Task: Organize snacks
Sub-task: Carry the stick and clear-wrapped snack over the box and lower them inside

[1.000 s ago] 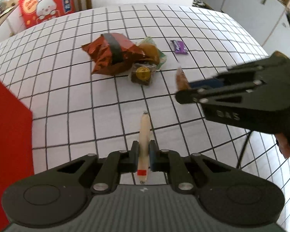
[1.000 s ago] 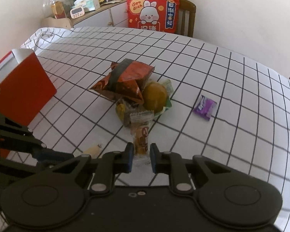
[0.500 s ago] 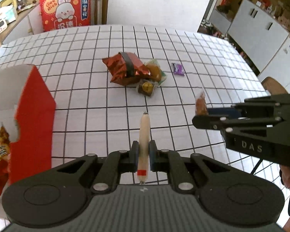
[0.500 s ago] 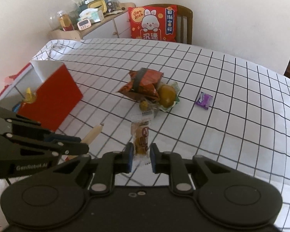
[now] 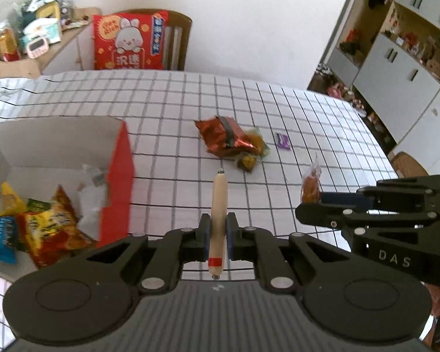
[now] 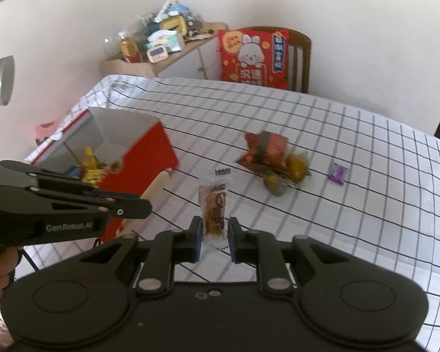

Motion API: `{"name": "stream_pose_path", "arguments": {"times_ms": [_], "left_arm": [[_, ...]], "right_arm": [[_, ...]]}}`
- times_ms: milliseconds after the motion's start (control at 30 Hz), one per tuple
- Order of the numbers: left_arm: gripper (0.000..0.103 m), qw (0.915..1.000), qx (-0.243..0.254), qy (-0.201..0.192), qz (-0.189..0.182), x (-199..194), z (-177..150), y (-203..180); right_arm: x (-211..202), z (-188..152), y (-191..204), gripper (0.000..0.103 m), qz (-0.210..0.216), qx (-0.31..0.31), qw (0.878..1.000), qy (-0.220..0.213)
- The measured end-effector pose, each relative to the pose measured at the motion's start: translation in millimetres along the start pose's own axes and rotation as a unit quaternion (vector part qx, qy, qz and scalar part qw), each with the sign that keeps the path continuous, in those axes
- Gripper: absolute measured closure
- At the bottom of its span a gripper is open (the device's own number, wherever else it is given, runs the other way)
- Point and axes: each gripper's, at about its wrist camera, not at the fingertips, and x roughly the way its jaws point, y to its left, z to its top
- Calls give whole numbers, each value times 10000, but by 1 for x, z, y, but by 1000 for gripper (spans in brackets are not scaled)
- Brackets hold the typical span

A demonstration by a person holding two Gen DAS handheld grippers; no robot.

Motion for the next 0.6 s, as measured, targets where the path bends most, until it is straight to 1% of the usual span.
{"name": "stream_pose_path", "arguments": {"times_ms": [267, 600], "left_arm": [[93, 9995, -160, -272, 97, -36, 1, 37], [93, 9976, -378, -504, 281, -66, 2, 90]], "right_arm": [[-3, 16, 48, 87, 163, -171, 9996, -125], [11, 37, 107, 87, 312, -372, 9986, -196]]}}
